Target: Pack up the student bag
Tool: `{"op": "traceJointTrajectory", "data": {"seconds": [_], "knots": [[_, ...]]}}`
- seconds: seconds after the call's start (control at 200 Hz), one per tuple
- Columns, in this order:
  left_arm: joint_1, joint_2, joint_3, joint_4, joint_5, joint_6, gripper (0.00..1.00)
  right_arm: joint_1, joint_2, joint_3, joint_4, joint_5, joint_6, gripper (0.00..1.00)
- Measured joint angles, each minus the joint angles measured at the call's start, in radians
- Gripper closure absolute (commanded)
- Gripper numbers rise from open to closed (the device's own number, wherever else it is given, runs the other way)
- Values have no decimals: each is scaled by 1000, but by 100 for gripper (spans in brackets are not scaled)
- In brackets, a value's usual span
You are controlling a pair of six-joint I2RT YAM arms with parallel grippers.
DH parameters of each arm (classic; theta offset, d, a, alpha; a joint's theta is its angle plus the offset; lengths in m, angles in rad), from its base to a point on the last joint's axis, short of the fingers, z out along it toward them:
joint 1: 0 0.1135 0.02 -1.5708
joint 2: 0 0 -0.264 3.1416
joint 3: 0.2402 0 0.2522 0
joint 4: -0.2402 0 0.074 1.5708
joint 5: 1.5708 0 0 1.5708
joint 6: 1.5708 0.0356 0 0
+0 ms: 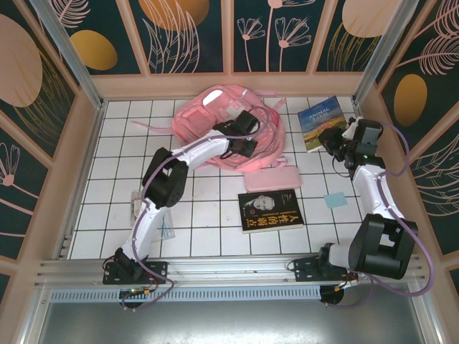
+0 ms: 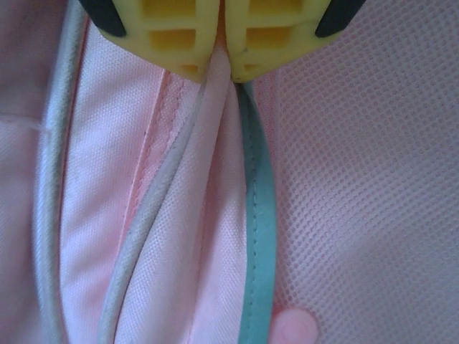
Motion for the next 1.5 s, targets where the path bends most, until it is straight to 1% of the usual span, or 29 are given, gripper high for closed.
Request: {"op": "traceJointTrajectory", "data": {"seconds": [0.06, 0.15, 0.21, 0.3, 0.375, 0.54, 0.635, 0.765, 0.865, 0.971, 1.106, 1.216, 1.311, 1.366, 1.441, 1.501], "knots": [[36, -68, -94, 66, 93, -58, 100, 0, -4, 0, 0, -10, -3, 100], [114, -201, -261, 178, 236, -170, 100, 5, -13, 0, 0, -26, -10, 100], [169, -274, -328, 228, 310, -235, 100, 15, -16, 0, 0, -31, -17, 100], [235, -339, -355, 296, 405, -323, 100, 55, -16, 0, 0, -32, -26, 100], [270, -364, -355, 372, 468, -402, 100, 113, -11, 3, 1, -32, -26, 100], [284, -375, -385, 534, 581, -570, 100, 238, 32, 9, 24, -42, -24, 100], [282, -375, -413, 579, 615, -624, 100, 292, 61, 9, 52, -55, -12, 100], [283, -375, -434, 637, 655, -682, 100, 343, 132, 3, 156, -108, 37, 100], [283, -376, -437, 661, 678, -702, 100, 370, 239, 7, 258, -163, 66, 100], [283, -388, -443, 662, 692, -704, 100, 392, 411, 71, 322, -234, 86, 100], [283, -404, -443, 650, 692, -696, 100, 426, 630, 230, 369, -309, 87, 100], [283, -415, -445, 640, 691, -686, 100, 480, 798, 459, 319, -337, 48, 100], [283, -420, -449, 635, 689, -675, 100, 531, 908, 644, 251, -343, 16, 100], [285, -422, -452, 636, 687, -669, 100, 554, 962, 731, 203, -343, 3, 89], [289, -428, -459, 633, 673, -665, 100, 572, 1039, 835, 145, -340, -2, 78], [296, -431, -466, 633, 661, -664, 100, 575, 1082, 888, 120, -327, -8, 65]]}}
